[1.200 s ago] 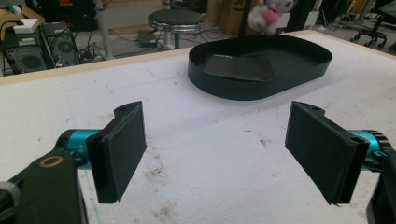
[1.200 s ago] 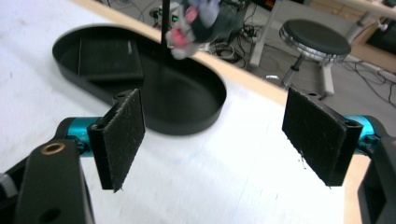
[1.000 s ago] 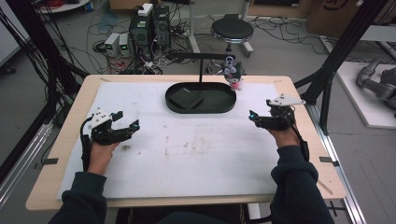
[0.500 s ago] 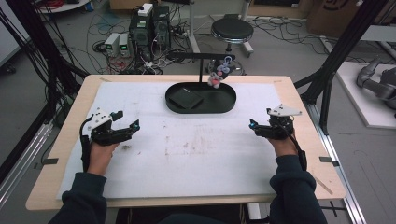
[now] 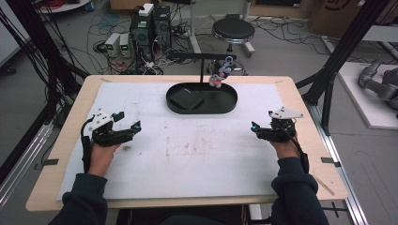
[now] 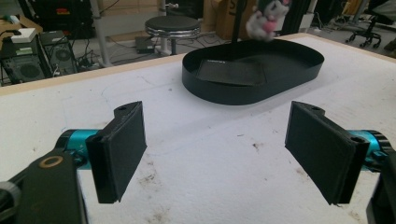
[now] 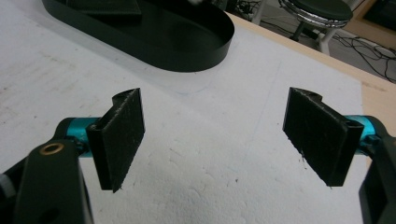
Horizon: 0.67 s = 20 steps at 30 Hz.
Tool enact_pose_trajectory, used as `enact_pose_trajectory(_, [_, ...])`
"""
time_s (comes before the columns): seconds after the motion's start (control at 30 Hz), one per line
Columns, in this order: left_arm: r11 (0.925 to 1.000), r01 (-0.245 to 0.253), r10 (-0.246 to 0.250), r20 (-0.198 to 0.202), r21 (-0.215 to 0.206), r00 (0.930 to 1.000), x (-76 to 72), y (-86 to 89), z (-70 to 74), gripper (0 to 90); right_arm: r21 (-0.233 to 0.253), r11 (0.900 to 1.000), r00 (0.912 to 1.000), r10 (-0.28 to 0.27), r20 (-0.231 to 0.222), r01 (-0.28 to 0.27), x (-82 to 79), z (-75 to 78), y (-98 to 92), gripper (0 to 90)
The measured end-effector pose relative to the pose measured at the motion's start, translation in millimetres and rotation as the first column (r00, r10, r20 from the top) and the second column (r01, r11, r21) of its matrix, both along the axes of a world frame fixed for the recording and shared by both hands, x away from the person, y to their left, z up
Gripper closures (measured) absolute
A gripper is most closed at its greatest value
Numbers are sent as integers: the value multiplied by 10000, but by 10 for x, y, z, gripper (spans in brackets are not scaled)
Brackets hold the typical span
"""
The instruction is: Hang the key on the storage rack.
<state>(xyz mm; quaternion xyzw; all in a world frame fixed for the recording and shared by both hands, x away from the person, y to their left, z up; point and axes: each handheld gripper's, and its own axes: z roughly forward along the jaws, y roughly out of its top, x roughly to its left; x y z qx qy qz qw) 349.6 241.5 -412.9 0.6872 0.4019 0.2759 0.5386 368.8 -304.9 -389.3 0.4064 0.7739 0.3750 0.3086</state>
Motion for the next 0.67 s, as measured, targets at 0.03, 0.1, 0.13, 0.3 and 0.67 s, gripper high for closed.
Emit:
enact_pose_trajectory(0.03, [10000, 10, -10, -15, -17, 10000, 1, -1, -1, 203, -41, 10000, 10000, 29, -22, -30, 2, -4, 2, 211])
enact_pose_trajectory(0.1, [10000, -2, 2, -23, 0, 10000, 3, 2, -2, 203, -75, 9999, 10000, 68, -53, -69, 3, -8, 13, 212])
enact_pose_trajectory(0.13, [10000, -6, 6, -3, -20, 10000, 5, 3, -4, 202, -75, 9999, 9999, 85, -70, -86, 3, -10, 17, 212])
enact_pose_trajectory(0.3, [10000, -10, 10, -9, -70, 10000, 7, 4, -5, 202, -102, 9999, 9999, 92, -94, -93, 1, -13, 19, 212])
enact_pose_trajectory(0.67, [10000, -26, 26, -37, -65, 10000, 16, 11, -12, 203, -81, 9999, 9998, 141, -102, -142, 3, -16, 27, 212])
